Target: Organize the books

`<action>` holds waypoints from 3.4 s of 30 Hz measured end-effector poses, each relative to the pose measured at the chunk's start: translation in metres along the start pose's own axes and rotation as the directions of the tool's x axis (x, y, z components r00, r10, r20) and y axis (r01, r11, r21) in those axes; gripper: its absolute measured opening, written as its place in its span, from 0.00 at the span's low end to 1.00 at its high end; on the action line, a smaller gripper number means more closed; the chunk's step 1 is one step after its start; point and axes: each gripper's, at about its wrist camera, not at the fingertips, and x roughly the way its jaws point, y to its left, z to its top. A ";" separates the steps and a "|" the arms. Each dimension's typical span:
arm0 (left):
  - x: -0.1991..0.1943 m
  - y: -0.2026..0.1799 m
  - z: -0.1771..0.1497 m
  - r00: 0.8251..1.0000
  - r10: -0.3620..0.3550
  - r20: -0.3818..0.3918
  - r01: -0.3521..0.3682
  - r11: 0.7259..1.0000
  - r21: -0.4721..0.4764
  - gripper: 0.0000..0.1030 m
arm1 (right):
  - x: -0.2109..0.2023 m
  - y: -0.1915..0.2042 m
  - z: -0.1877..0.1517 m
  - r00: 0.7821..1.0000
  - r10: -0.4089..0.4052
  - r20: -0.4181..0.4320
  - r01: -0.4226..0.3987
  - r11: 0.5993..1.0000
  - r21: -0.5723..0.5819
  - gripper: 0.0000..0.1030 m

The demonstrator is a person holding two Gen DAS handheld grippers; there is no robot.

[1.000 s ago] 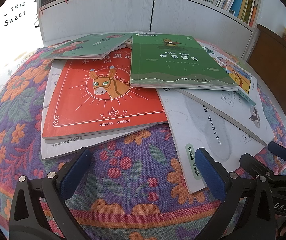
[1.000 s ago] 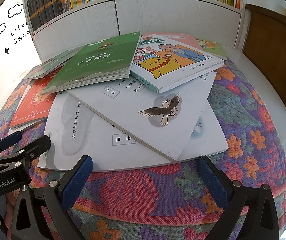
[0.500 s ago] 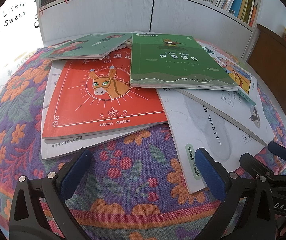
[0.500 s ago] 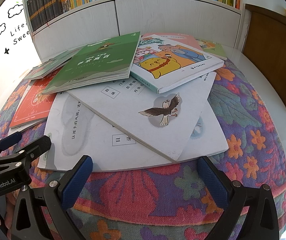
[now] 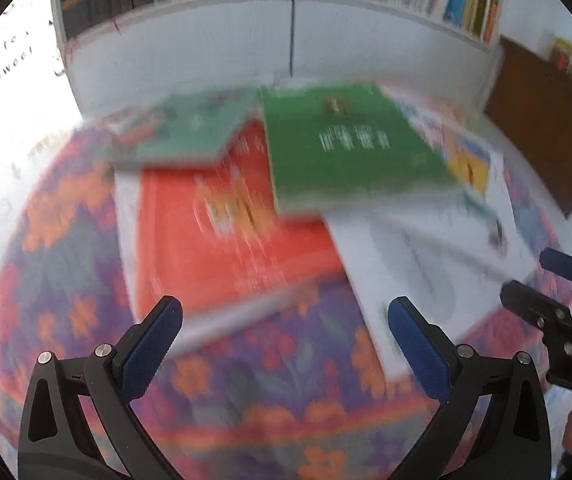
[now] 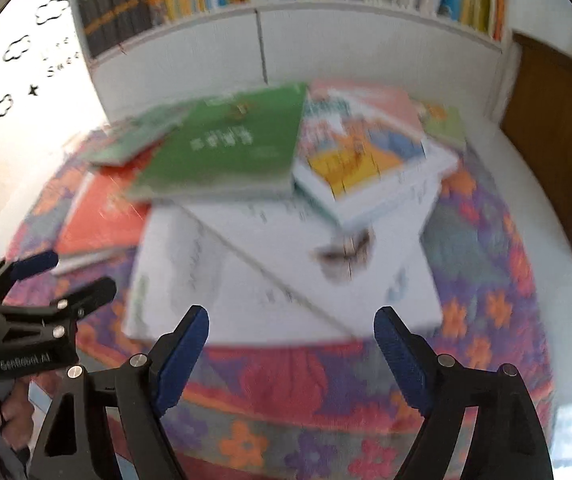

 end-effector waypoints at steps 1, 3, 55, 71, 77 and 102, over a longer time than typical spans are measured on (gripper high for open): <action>0.001 0.003 0.011 1.000 0.005 0.011 -0.005 1.000 0.003 0.99 | -0.001 0.000 0.010 1.000 -0.001 0.017 0.001 1.000 -0.004 0.82; 0.012 0.009 0.033 1.000 -0.007 0.010 0.007 1.000 0.008 0.99 | 0.002 -0.002 0.028 0.999 -0.004 0.044 0.004 1.000 0.005 0.82; 0.024 0.026 -0.030 0.899 -0.389 -0.203 0.384 0.921 -0.065 0.34 | 0.027 -0.029 -0.025 0.842 0.495 -0.216 -0.443 0.861 0.248 0.51; -0.034 0.055 -0.015 0.947 -0.311 -0.081 0.308 0.950 -0.045 0.30 | -0.040 0.013 -0.012 0.874 0.466 -0.136 -0.434 0.876 0.212 0.25; -0.055 0.083 -0.006 0.966 -0.254 -0.044 0.253 0.967 -0.028 0.30 | -0.064 0.050 0.003 0.881 0.464 -0.096 -0.452 0.883 0.126 0.25; -0.035 0.289 -0.030 1.000 0.021 -0.013 -0.024 0.971 -0.237 0.29 | 0.047 0.282 0.055 0.913 0.383 -0.143 -0.408 0.881 -0.241 0.19</action>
